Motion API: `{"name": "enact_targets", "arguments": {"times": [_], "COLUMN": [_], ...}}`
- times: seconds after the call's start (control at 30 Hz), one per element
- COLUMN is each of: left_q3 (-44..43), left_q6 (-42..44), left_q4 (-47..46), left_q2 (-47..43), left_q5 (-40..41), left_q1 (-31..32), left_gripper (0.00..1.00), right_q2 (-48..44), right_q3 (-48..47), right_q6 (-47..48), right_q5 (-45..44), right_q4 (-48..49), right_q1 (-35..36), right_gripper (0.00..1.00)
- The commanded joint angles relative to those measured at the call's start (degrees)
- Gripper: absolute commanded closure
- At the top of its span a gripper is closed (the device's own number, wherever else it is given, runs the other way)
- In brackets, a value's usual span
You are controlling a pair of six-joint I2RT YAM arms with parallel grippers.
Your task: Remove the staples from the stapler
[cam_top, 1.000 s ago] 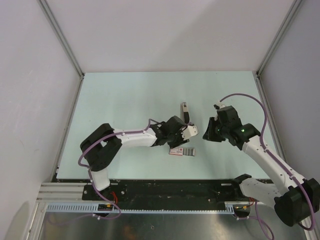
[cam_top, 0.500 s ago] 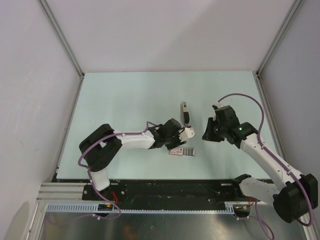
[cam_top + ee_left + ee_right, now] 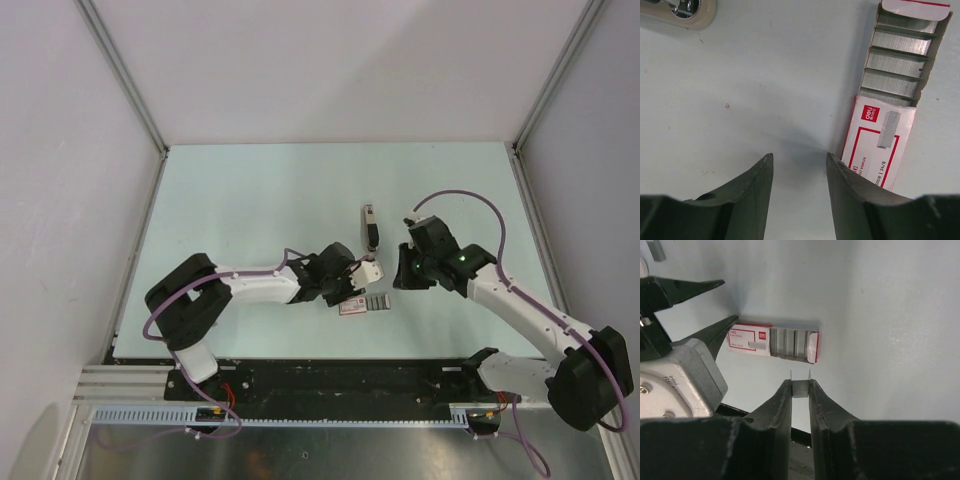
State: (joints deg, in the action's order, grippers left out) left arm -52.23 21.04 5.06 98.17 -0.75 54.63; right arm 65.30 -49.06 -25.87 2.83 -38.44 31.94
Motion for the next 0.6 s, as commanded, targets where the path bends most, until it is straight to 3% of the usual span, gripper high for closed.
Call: {"name": "enact_targets", "arguments": {"times": [0.0, 0.13, 0.4, 0.57], "left_q3": [-1.1, -4.5, -7.2, -5.3], "left_q6": [0.0, -1.8, -5.1, -4.7], "left_q4": [1.1, 4.1, 10.9, 11.9], "left_q2": [-2.5, -5.9, -17.5, -22.3], "left_q5": [1.9, 1.4, -9.2, -10.5], "left_q1": [-0.7, -5.3, -21.4, -24.0], "left_gripper": [0.47, 0.41, 0.34, 0.33], "right_q2": [1.7, 4.0, 10.8, 16.8], "right_q3": [0.0, -0.2, -1.0, -2.5], "right_q6": [-0.3, -1.1, -5.1, -6.4], "right_q5": [-1.9, -4.3, -9.8, -10.5], "right_q4": [2.2, 2.3, 2.8, 4.1], "right_q1": [3.5, 7.3, 14.0, 15.9], "right_gripper": [0.95, 0.95, 0.96, 0.98]}}
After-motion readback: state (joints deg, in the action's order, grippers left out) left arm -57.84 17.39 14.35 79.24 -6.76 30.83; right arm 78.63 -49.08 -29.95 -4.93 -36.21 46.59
